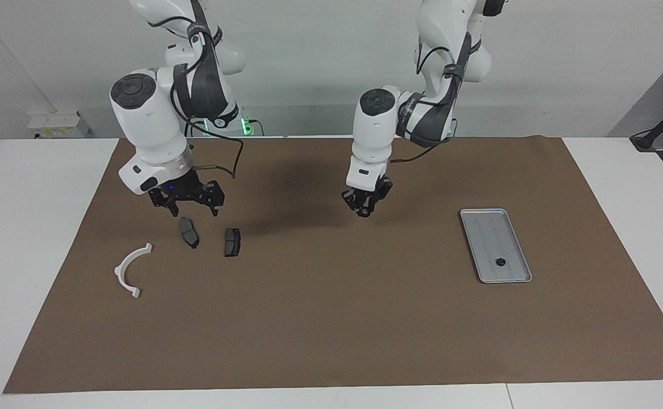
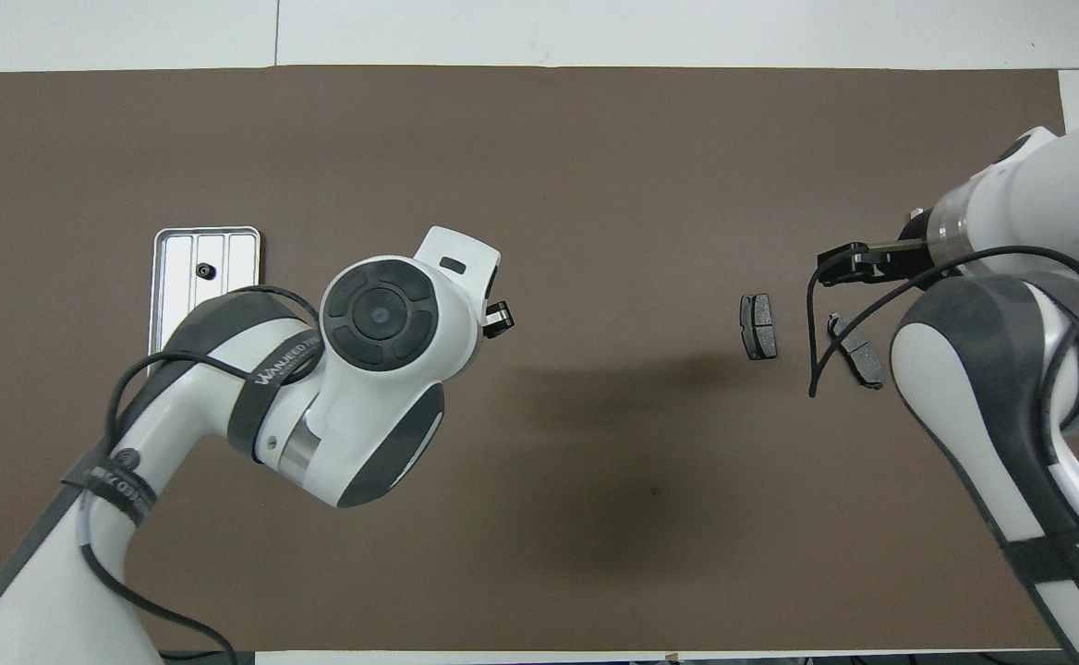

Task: Place bearing gear from tray to pile
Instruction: 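Carry the gear to the table center with the left gripper and release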

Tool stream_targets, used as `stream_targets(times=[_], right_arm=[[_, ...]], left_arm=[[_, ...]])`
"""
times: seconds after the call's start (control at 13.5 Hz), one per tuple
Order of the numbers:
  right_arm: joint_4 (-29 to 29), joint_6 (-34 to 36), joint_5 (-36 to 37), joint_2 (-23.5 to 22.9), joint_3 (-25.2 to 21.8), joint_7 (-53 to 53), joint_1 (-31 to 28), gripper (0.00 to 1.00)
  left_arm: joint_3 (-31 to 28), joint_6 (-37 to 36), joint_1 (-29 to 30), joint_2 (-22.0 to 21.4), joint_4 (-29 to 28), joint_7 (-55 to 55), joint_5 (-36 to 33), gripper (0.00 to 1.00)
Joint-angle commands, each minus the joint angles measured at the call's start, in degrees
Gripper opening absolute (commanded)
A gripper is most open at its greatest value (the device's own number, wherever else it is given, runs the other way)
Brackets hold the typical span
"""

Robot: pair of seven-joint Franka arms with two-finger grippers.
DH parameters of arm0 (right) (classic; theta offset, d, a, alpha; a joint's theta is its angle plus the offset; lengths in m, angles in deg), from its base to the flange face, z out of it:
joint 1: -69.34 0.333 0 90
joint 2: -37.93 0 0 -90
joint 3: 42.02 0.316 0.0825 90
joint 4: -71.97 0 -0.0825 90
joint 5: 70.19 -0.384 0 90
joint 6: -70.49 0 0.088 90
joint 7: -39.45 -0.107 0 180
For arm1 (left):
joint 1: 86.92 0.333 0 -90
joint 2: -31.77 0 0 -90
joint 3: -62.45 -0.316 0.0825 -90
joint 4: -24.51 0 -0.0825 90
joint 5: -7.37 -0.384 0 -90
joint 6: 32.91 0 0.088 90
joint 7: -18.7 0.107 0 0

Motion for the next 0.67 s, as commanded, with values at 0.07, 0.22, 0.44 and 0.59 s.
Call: stream_targets(times=[0.07, 0.22, 0.44, 0.59], right_arm=[[-0.27, -2.44, -1.05, -0.91, 0.11, -0.7, -0.12, 1.0], [-0.35, -2.88, -1.05, -1.18, 0.11, -0.7, -0.12, 1.0], [-0.71, -3.85, -0.53, -1.35, 0.11, -0.7, -0.12, 1.0], [-0.71, -3.76, -0.53, -1.35, 0.11, -0.7, -0.03, 1.0]], left_arm=[[-1.01, 8.11, -2.2, 6.84, 0.0, -6.73, -6.21, 0.0], [-1.1, 8.48, -2.2, 6.84, -0.63, -6.73, -6.39, 0.0], [-1.27, 8.22, -1.76, 6.84, -0.63, -6.12, -6.56, 0.98], [-1.27, 6.38, -1.32, 6.84, 1.21, -5.24, -6.56, 1.0]])
